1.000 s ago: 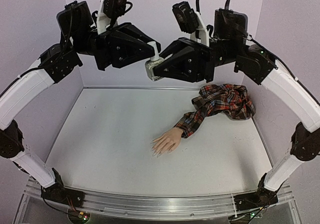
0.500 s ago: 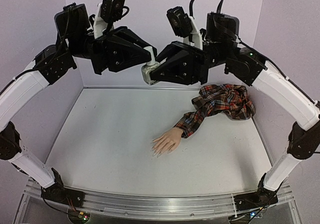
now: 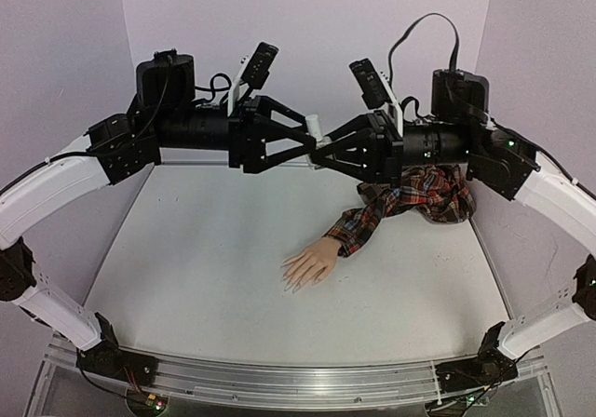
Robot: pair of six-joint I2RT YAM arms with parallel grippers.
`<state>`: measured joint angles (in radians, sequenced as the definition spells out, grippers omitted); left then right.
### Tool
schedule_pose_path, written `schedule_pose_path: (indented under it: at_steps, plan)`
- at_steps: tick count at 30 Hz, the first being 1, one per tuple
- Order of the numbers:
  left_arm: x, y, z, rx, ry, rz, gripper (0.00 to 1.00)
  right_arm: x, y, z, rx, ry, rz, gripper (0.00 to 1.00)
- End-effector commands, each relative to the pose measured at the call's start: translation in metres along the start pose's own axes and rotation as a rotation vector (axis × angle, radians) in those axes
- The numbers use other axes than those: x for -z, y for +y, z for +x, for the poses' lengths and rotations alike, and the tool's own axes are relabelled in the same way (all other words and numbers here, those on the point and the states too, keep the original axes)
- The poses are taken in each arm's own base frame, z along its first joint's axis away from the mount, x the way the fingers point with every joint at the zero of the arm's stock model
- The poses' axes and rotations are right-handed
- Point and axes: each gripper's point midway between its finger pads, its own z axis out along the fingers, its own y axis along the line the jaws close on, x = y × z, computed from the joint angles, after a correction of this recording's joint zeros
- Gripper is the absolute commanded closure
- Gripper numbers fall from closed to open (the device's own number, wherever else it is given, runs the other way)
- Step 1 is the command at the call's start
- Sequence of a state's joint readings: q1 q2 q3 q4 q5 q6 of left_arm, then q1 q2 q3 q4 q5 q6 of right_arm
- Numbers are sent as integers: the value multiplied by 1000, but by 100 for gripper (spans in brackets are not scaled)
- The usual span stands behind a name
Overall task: Paint the nails
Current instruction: Screw the nail polish bottle cap onto the nail polish bottle.
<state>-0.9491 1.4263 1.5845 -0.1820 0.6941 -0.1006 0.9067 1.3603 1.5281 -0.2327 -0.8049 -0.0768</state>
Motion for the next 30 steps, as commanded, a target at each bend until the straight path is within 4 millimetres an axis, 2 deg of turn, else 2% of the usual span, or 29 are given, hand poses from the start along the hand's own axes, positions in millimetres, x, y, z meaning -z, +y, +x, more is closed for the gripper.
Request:
schedule_pose_path:
  at_steps: [1,8,12,16,22,30]
  plan:
    - [29,13,-34,16,-124,-195,23,27,-22,-4,52,-16,222,100]
    - [47,57,-38,203,-214,-455,18,46,-68,10,20,52,541,100]
    - [47,75,-37,285,-249,-527,9,48,-88,13,47,110,695,100]
    - [38,96,-32,324,-237,-592,9,48,-100,9,56,120,781,100]
    - [20,102,-38,325,-254,-542,14,39,-108,6,60,136,797,100]
    - [-1,105,-33,340,-230,-477,19,34,-114,11,63,163,812,100]
